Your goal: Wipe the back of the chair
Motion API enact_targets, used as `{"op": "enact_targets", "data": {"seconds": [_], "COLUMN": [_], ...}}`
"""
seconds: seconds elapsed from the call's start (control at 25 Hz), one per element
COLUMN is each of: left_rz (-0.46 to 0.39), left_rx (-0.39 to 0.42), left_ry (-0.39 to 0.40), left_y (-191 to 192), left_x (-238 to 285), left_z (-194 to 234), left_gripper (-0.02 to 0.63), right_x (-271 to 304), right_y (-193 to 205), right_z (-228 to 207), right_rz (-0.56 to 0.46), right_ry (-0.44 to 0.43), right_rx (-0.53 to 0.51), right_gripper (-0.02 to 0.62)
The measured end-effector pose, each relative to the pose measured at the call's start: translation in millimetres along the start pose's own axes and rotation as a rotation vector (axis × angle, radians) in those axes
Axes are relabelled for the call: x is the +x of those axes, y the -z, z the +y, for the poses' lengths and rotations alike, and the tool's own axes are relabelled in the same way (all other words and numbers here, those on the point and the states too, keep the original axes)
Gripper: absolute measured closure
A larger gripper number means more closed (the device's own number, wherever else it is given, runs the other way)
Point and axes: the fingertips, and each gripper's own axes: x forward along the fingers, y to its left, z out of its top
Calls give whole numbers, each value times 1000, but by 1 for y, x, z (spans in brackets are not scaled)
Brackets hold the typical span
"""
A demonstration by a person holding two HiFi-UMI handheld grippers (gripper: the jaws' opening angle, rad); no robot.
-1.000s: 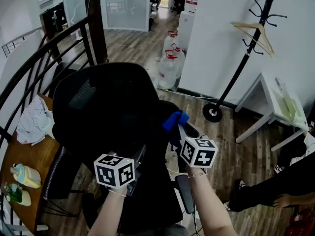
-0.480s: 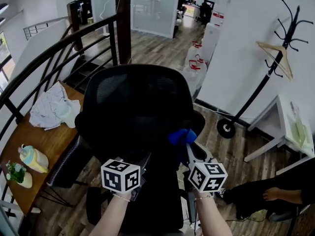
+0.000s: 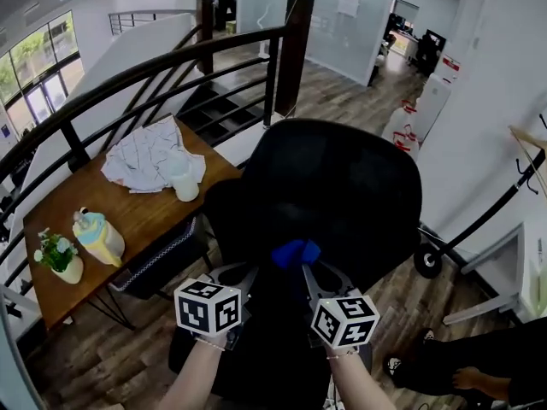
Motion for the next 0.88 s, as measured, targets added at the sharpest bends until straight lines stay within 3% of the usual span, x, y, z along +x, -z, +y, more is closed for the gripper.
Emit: {"op": "enact_targets", "data": {"seconds": [0.4, 0.64, 0.88], "left_rz": [-45, -34, -22], "left_rx": [-72, -85, -88], "left_ry": [-153, -172, -157], "left_y": [9, 18, 21], "left_x": [-58, -65, -54], "left_z": [80, 97, 96], "left_gripper": [572, 572, 572], "right_x": [87, 118, 131], "right_y": [23, 39, 40], "right_z": [104, 111, 81], "right_rz": [78, 124, 128], "right_ry": [-208, -205, -139], "right_rx": [-23, -22, -24], "right_gripper": [528, 528, 528]}}
